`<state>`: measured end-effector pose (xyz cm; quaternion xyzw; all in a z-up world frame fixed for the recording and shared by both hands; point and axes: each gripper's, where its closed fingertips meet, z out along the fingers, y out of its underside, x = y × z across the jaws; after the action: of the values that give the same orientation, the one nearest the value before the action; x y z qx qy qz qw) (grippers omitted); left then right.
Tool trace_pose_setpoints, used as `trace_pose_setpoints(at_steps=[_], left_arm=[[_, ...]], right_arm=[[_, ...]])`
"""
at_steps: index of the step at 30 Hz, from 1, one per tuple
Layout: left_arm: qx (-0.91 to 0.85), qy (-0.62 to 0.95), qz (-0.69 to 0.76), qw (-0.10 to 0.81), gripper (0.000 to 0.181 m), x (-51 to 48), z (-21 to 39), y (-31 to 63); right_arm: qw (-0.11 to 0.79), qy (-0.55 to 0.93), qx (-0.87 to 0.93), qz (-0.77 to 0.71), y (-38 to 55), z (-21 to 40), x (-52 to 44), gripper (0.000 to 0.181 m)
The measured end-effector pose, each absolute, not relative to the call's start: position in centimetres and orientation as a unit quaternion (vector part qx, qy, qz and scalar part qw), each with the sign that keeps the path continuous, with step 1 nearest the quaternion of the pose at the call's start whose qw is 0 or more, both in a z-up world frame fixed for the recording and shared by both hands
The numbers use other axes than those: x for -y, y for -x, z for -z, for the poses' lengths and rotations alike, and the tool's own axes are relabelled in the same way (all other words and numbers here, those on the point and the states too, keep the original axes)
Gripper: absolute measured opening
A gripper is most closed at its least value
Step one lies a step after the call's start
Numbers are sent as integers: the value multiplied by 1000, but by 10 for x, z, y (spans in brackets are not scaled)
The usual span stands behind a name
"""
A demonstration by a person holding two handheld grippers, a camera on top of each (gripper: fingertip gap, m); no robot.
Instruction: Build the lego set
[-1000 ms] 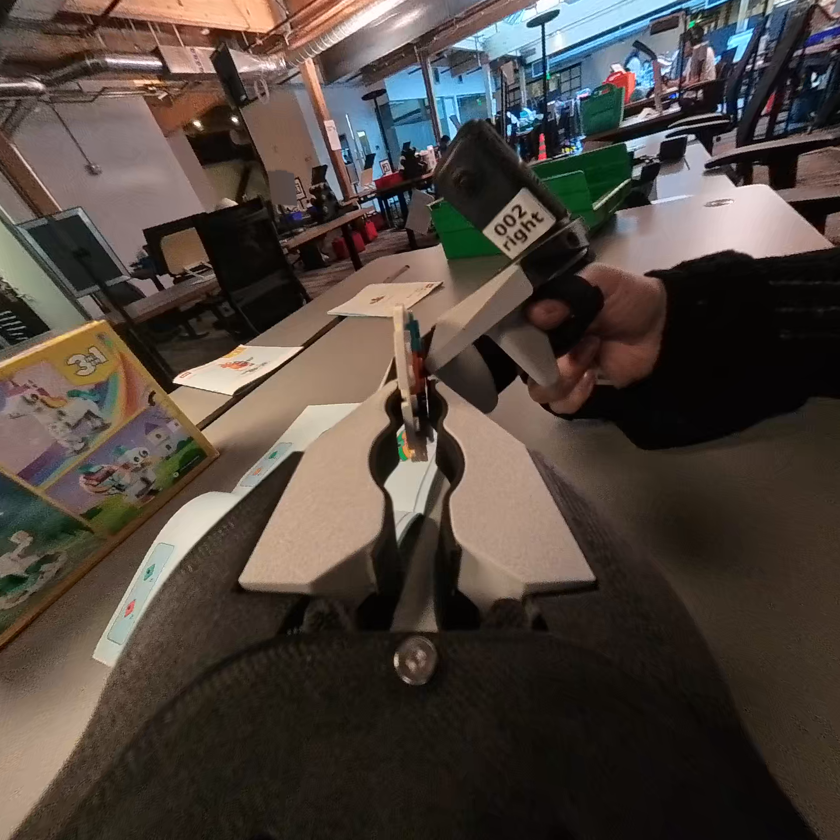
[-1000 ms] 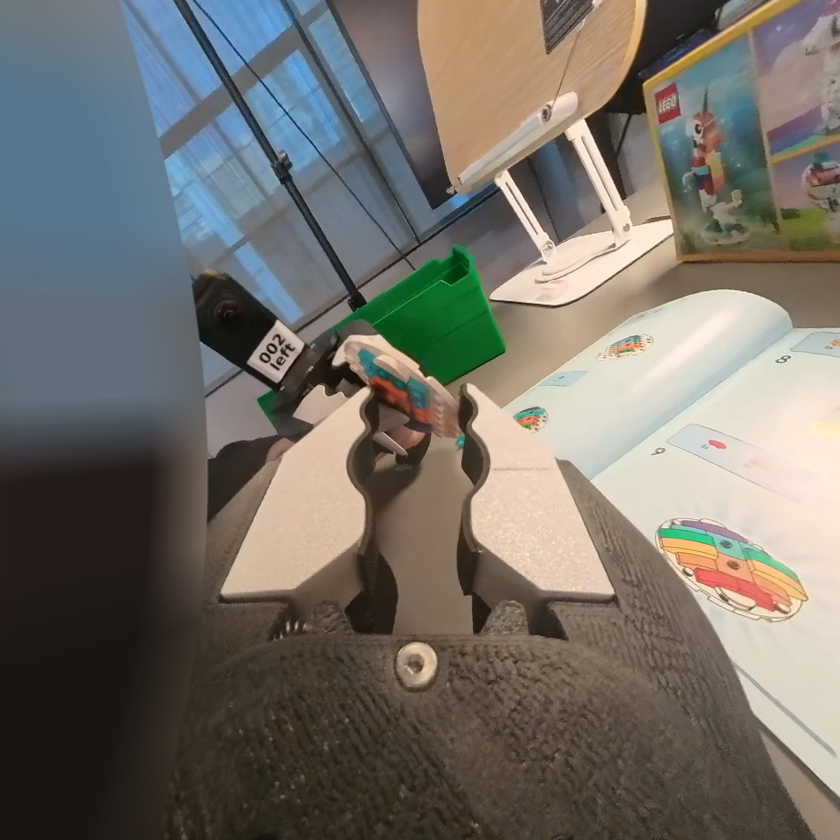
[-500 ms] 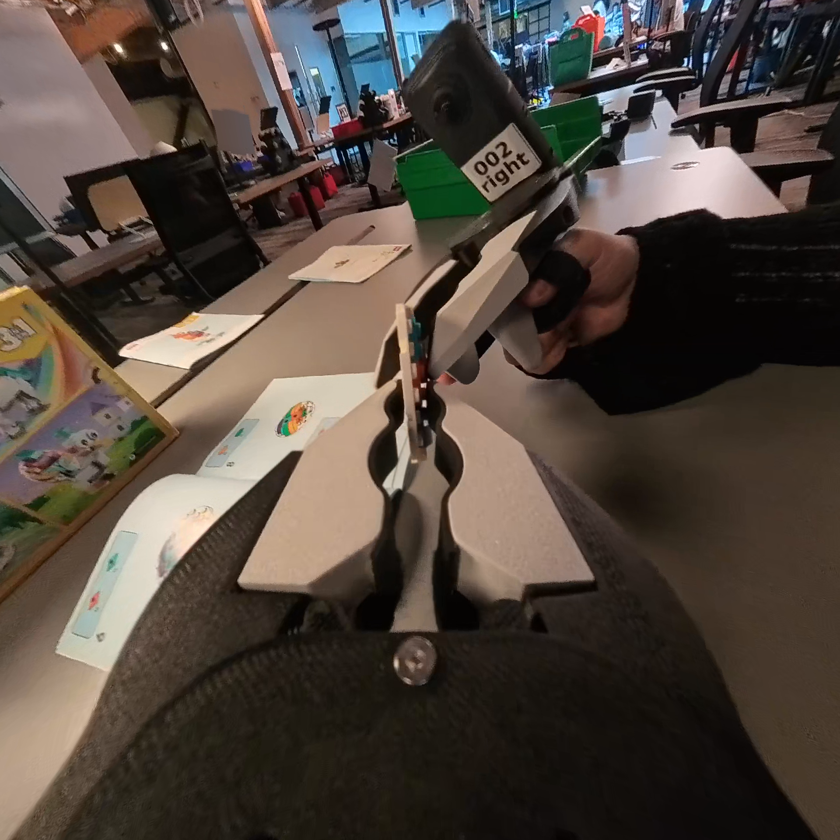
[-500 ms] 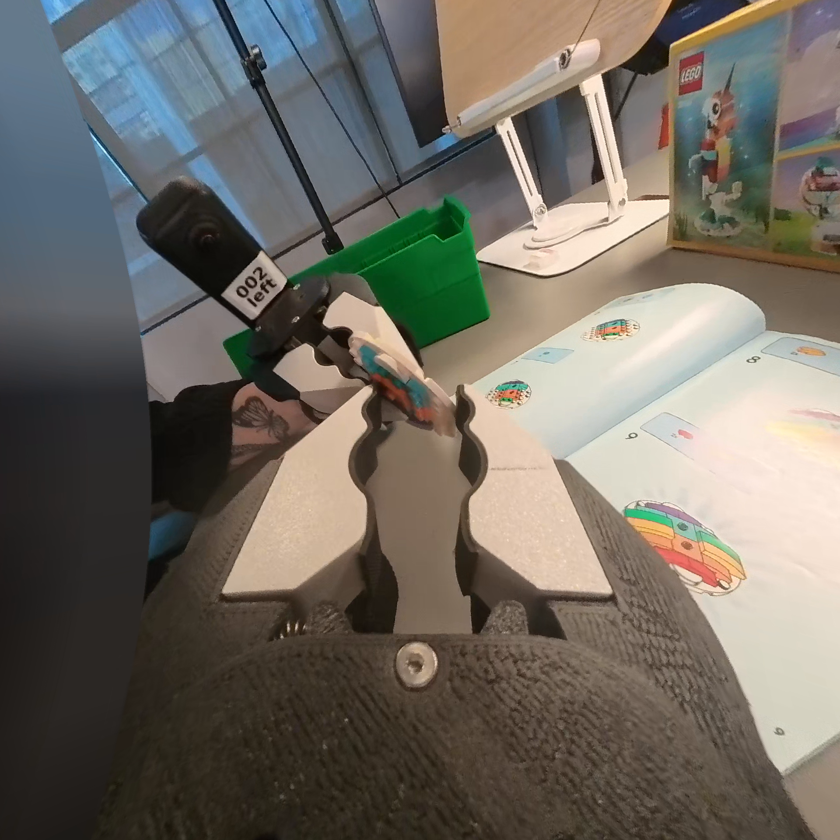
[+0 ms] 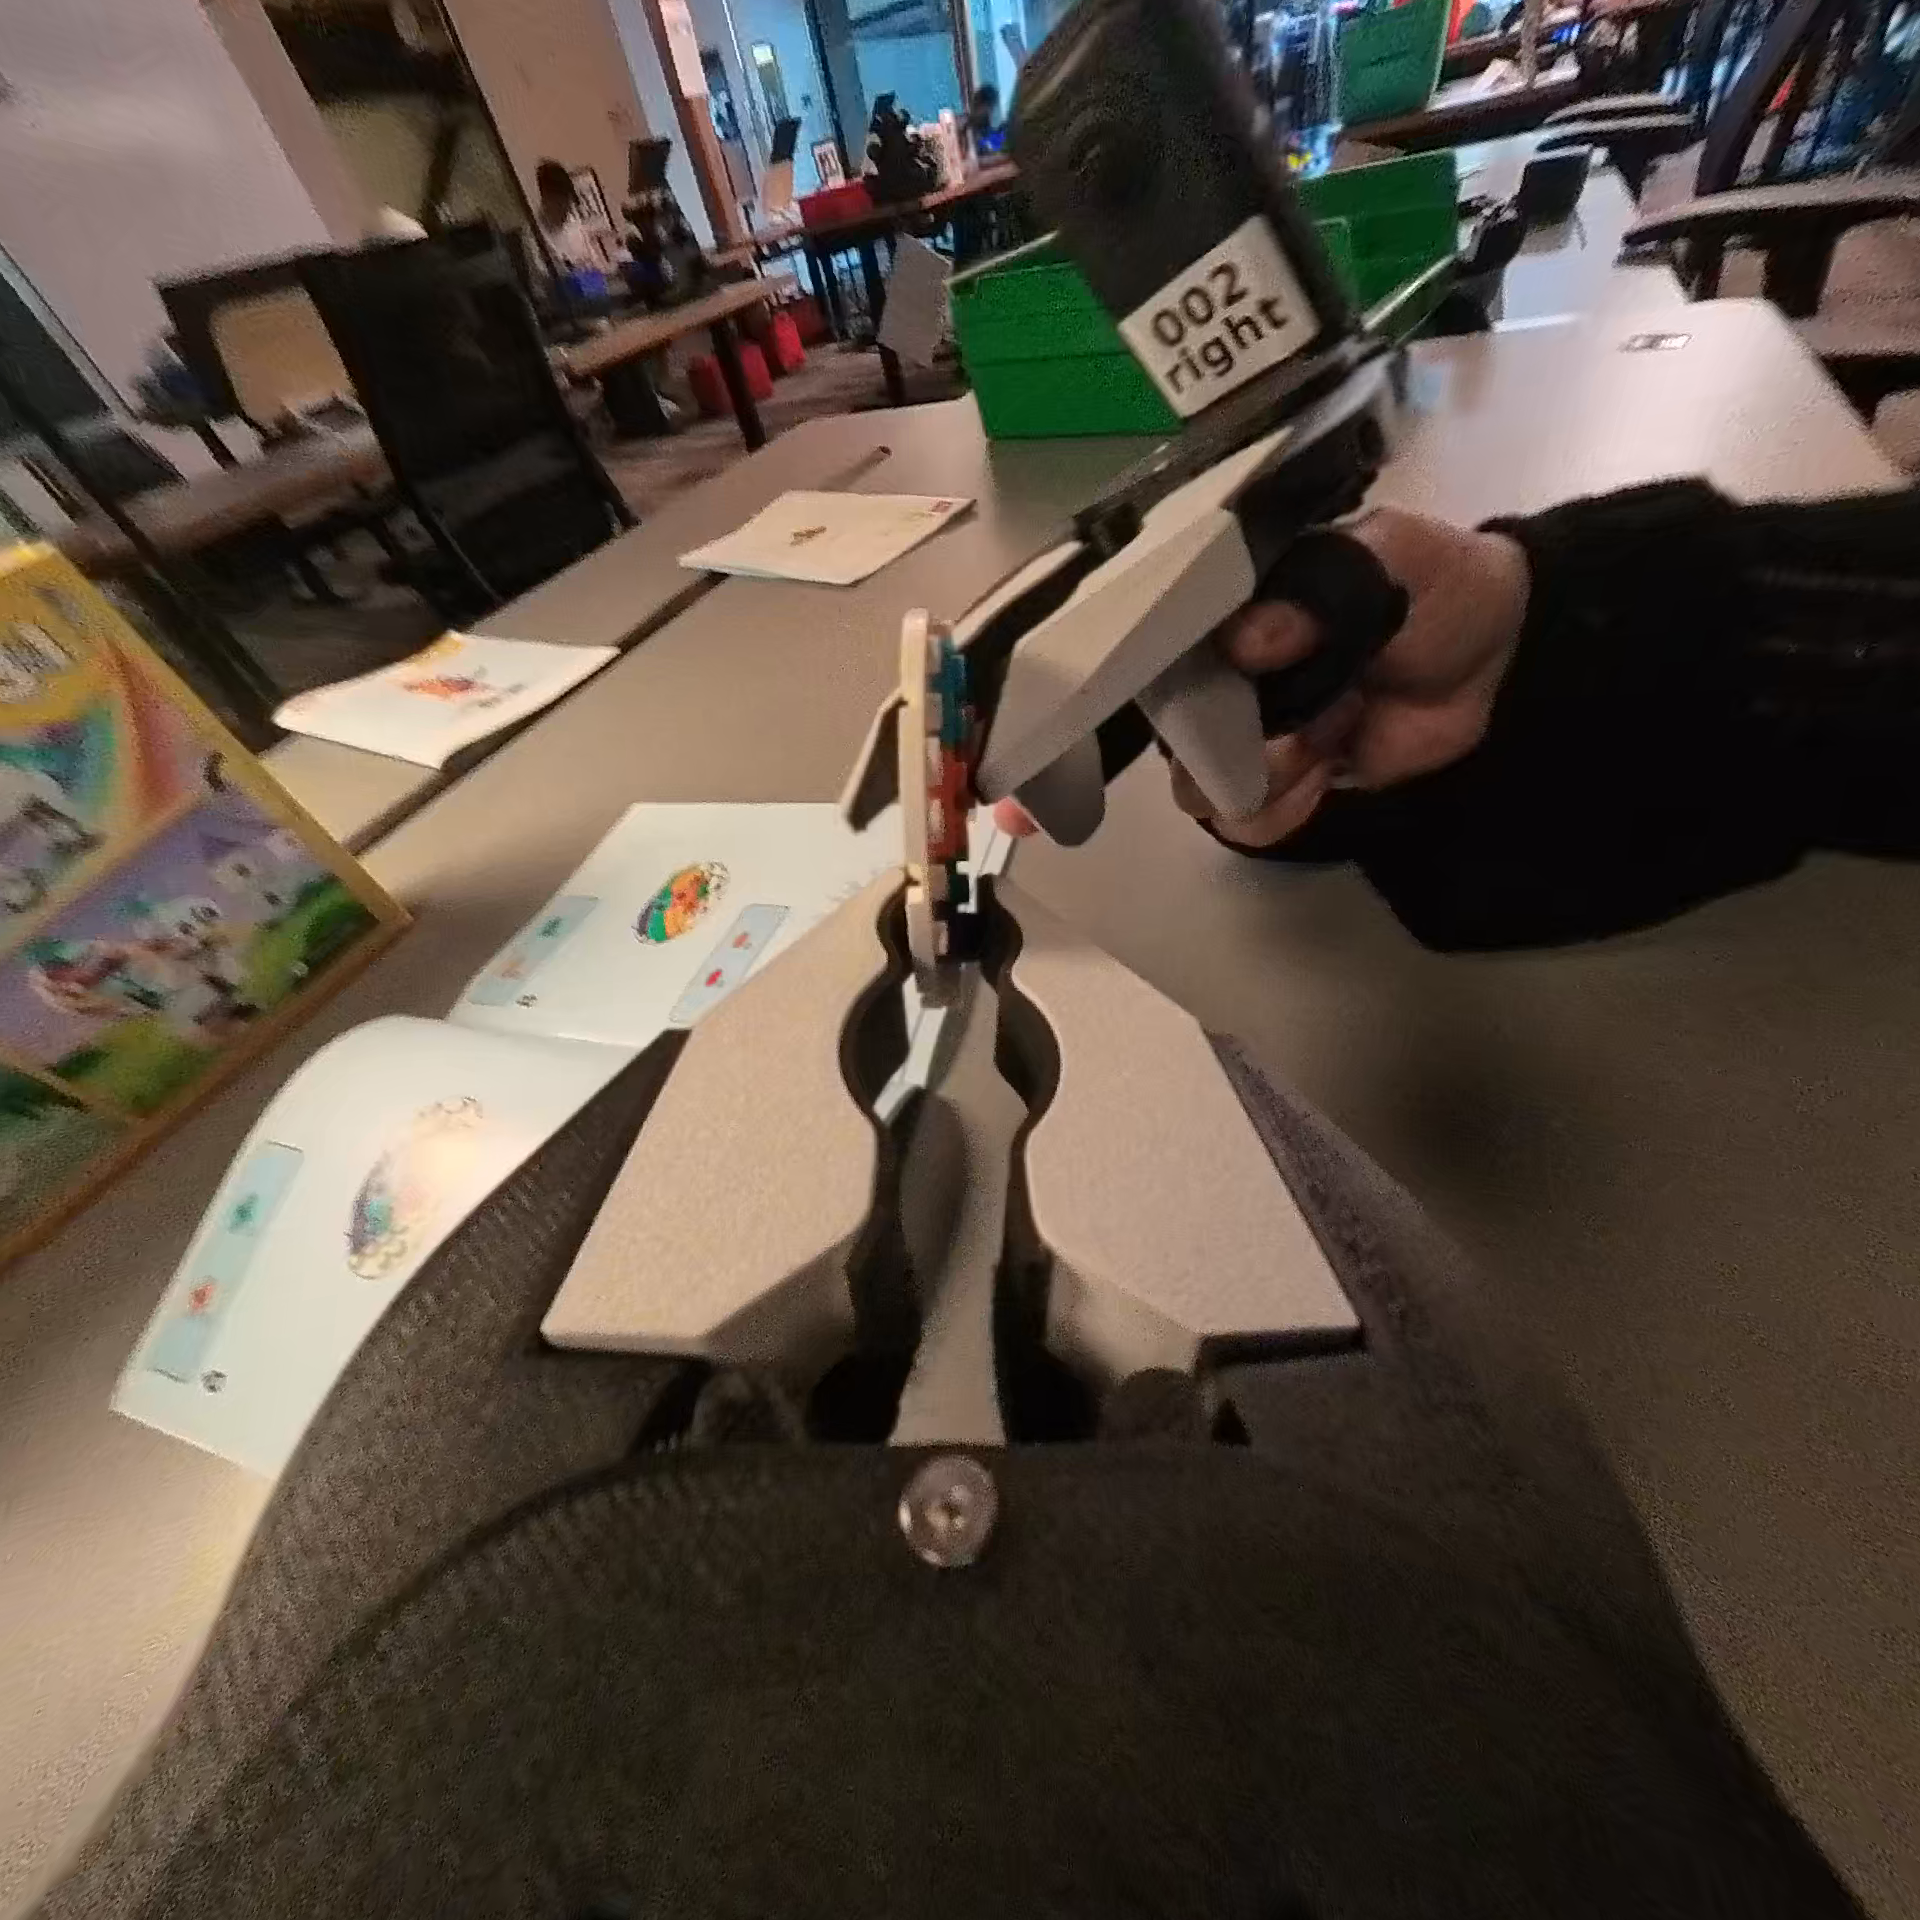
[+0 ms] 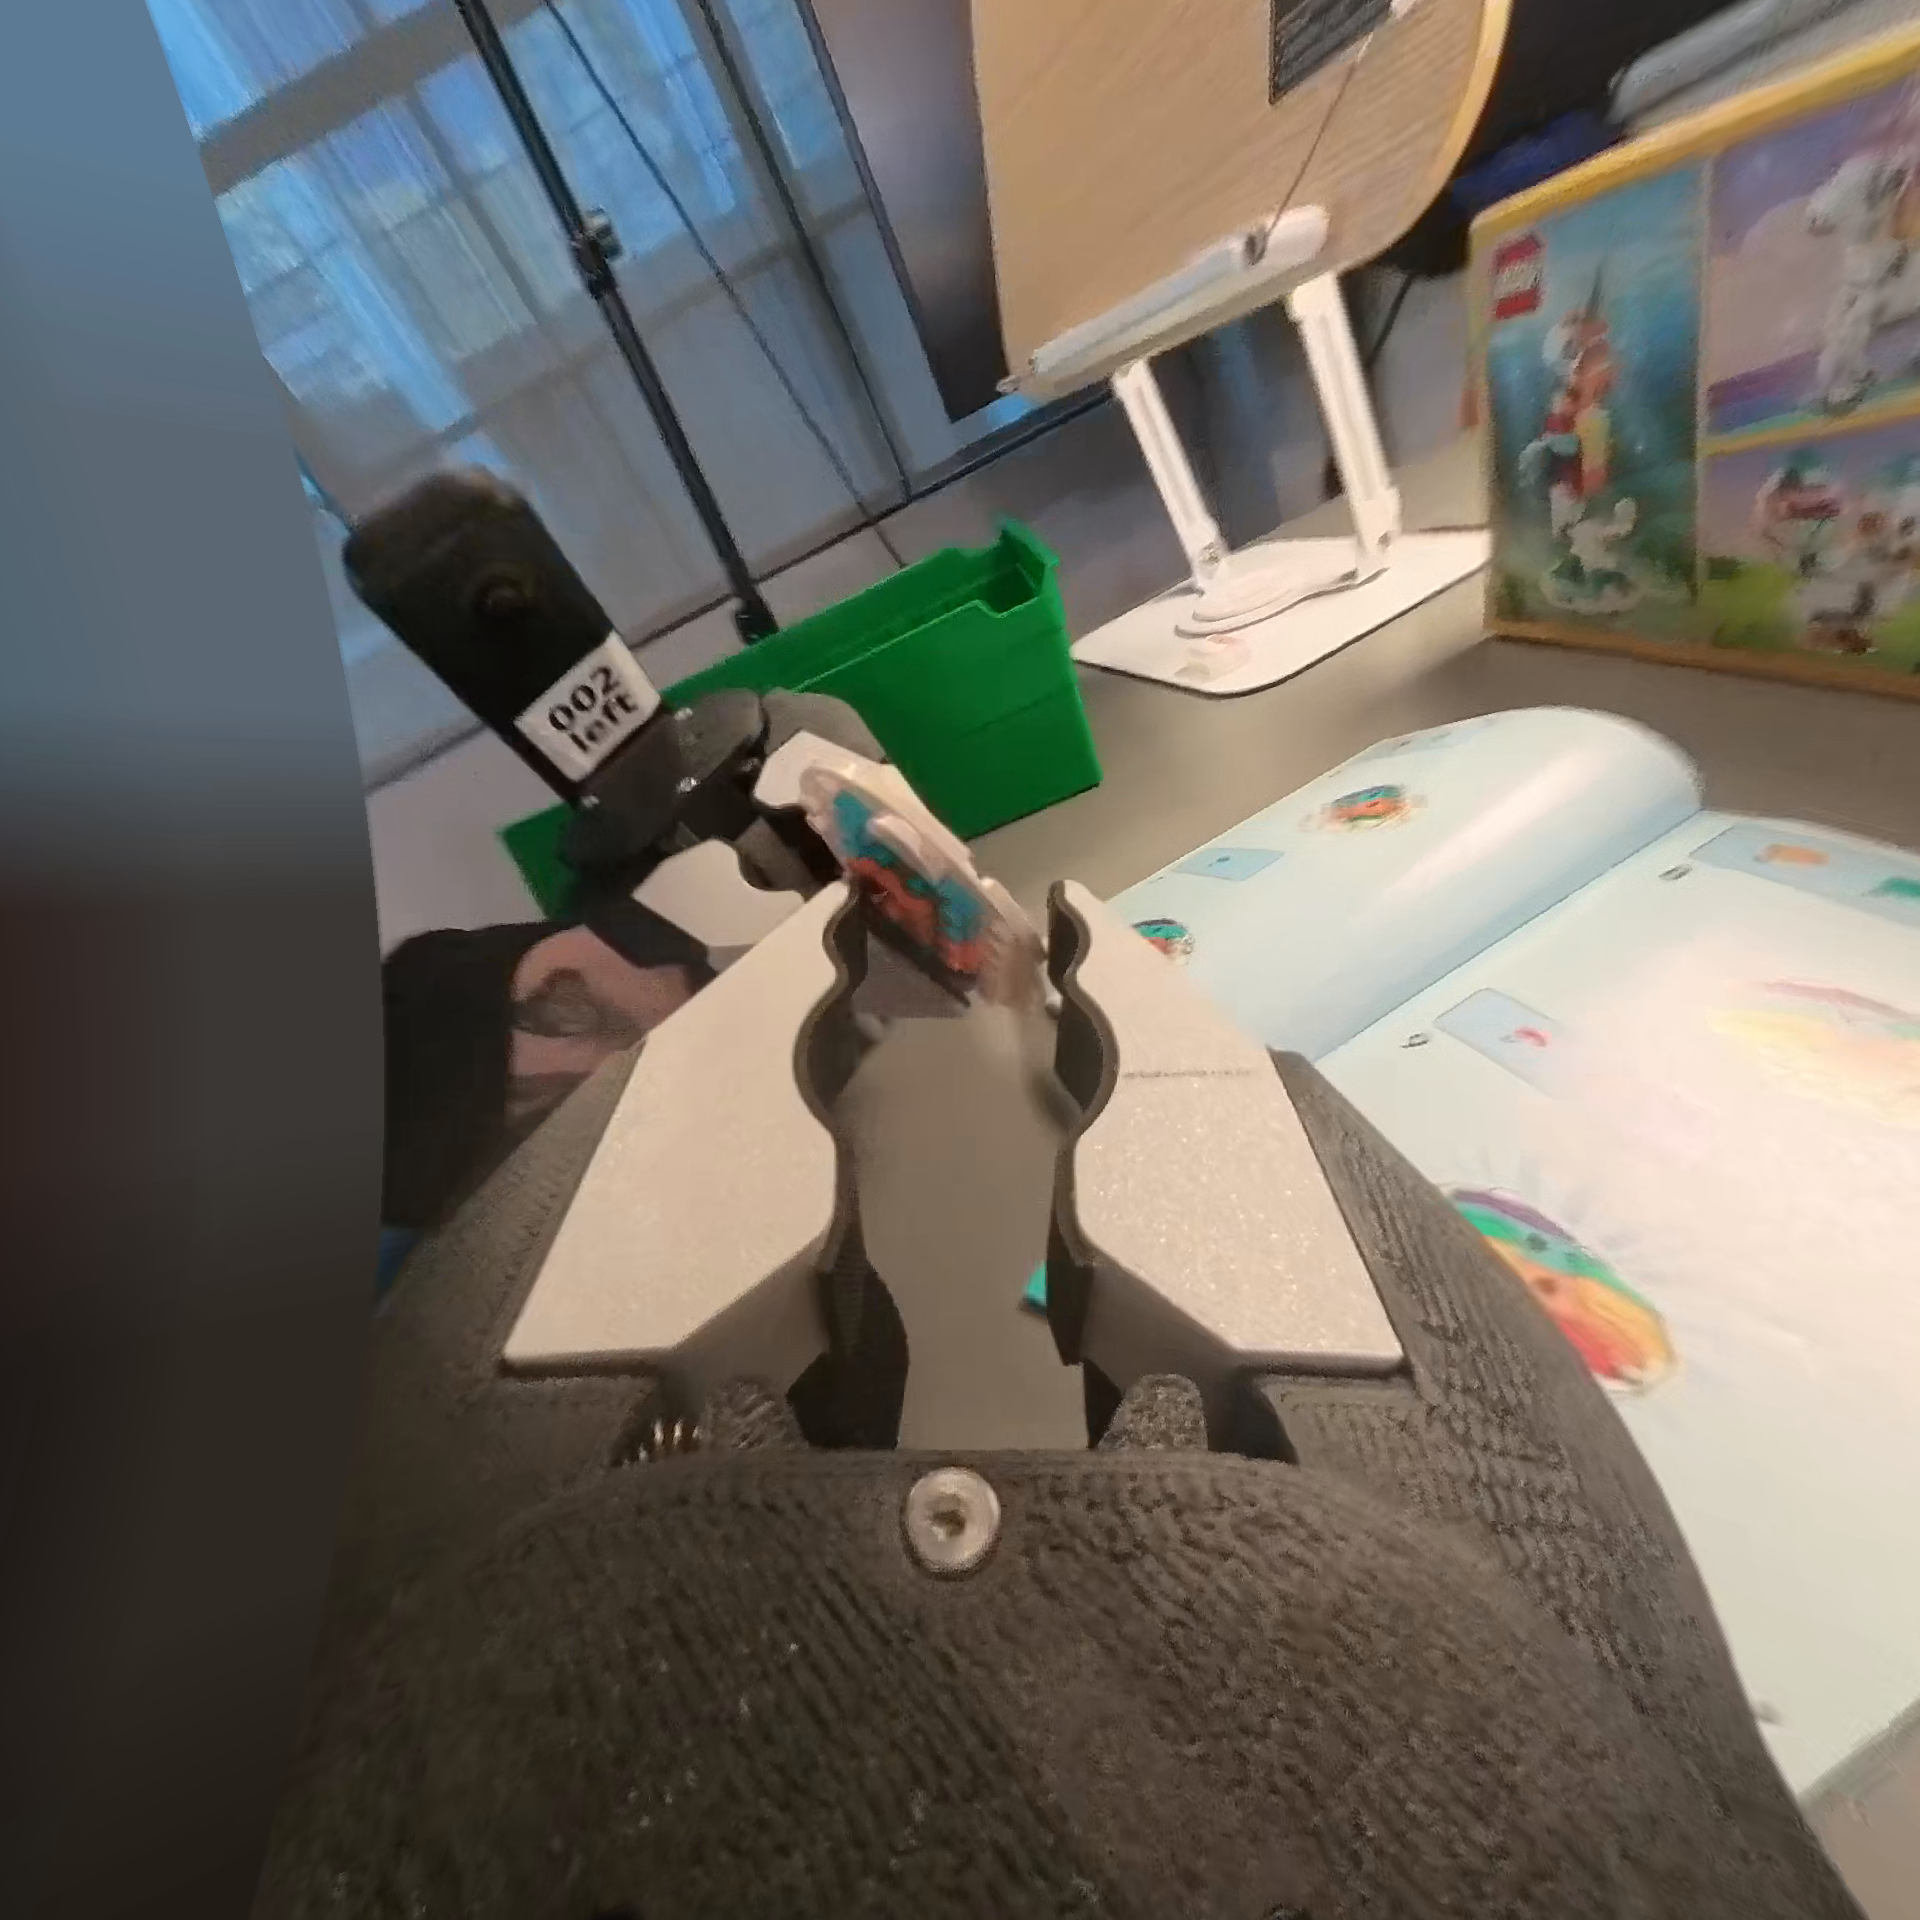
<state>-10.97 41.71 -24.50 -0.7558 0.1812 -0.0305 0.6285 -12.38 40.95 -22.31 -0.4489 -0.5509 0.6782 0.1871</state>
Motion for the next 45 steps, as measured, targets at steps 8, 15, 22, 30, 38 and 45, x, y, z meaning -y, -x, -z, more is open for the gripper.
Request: trace_pose_setpoints(at_steps=[8,15,22,30,38,45], left_arm=[[-129,792,91,589,9,-419,255,112],[-108,792,127,587,9,-419,254,110],[-105,801,113,578,9,-417,257,116],[-179,815,50,549,9,-413,272,114],[-101,810,159,555,9,-418,267,107],[38,776,279,564,8,-422,258,124]], right_arm=[[416,383,647,-511,128,224,-417,33],[459,366,661,-467,129,225,-417,35],[446,392,665,-453,132,227,-415,30],[369,394,699,-468,122,245,-414,23],[410,373,695,-459,122,240,-420,31],[525,298,719,-344,127,237,-416,23]])
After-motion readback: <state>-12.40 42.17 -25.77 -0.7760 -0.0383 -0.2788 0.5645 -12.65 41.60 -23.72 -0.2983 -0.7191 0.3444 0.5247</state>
